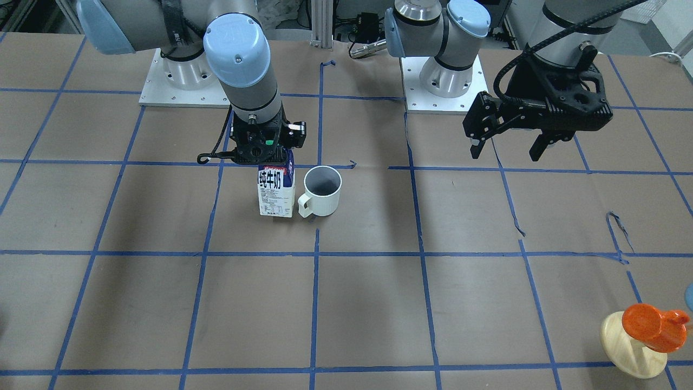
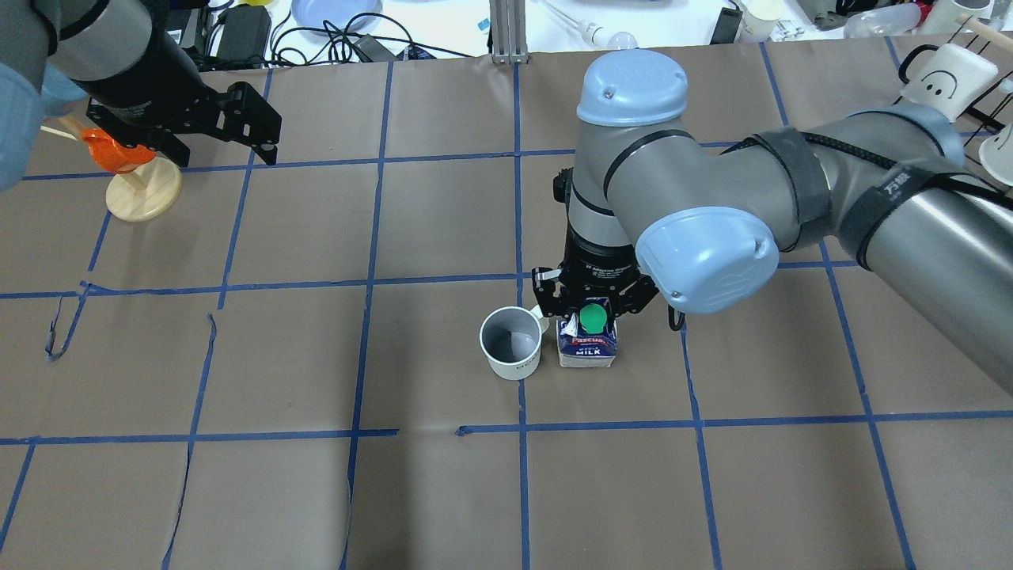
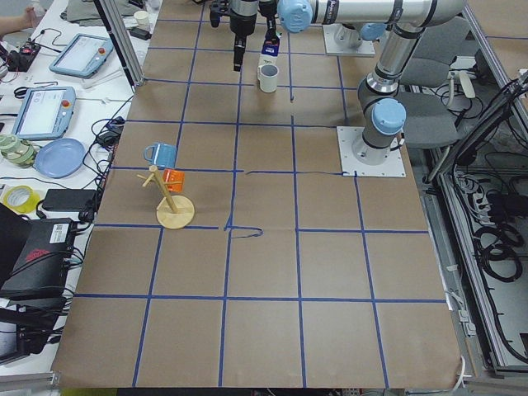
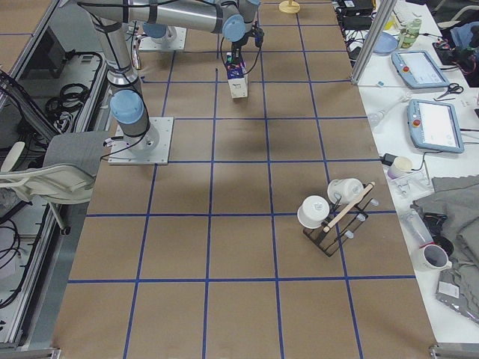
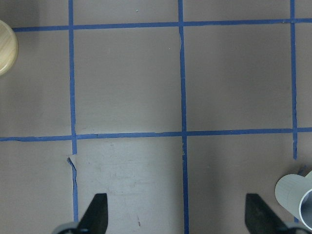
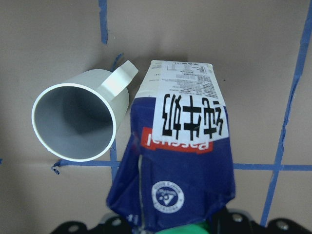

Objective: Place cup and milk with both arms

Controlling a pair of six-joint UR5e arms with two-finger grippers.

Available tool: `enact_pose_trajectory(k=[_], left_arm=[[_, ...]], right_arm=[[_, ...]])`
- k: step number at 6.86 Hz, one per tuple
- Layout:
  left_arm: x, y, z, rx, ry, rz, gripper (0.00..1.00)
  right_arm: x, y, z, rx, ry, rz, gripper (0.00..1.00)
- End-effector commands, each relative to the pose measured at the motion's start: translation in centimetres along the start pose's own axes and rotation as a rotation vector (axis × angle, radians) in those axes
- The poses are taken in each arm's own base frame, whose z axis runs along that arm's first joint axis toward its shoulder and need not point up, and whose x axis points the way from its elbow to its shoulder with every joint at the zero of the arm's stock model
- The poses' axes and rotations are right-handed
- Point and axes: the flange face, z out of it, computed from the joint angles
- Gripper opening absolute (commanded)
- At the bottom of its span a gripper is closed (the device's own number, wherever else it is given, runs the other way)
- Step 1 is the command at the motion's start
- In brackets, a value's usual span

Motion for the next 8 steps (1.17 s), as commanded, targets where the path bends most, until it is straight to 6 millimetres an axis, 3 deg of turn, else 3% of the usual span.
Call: enact_pose_trajectory(k=[1,3,4,6,7,8], left_arm=[[0.0,0.0,-0.1,0.001,0.0,-0.001,1.0],[0.0,0.0,0.1,-0.002,0.0,-0.001,1.0],[0.0,0.0,0.0,0.0,0.0,0.001,1.0],[0.0,0.1,0.0,0.0,0.0,0.001,1.0],[0.0,0.1,0.0,0.0,0.0,0.001,1.0],[0.1,0.1,0.0,0.0,0.002,0.001,1.0]], right_arm=[[0.0,-0.1,0.3,-0.006,0.003,-0.012,0.8],[0.6,-0.3,-0.6,0.014,0.014,-0.003,1.0],[1.0,-0.5,-3.2,0.072,0.025,-0.001,1.0],[2.0,-1.7,-12.6,0.182,0.022,0.024,1.0],[4.9,-2.6,-16.8,0.208,0.028,0.076,1.0],[7.1,-2.6,-18.8,0.192,0.029,0.071,1.0]])
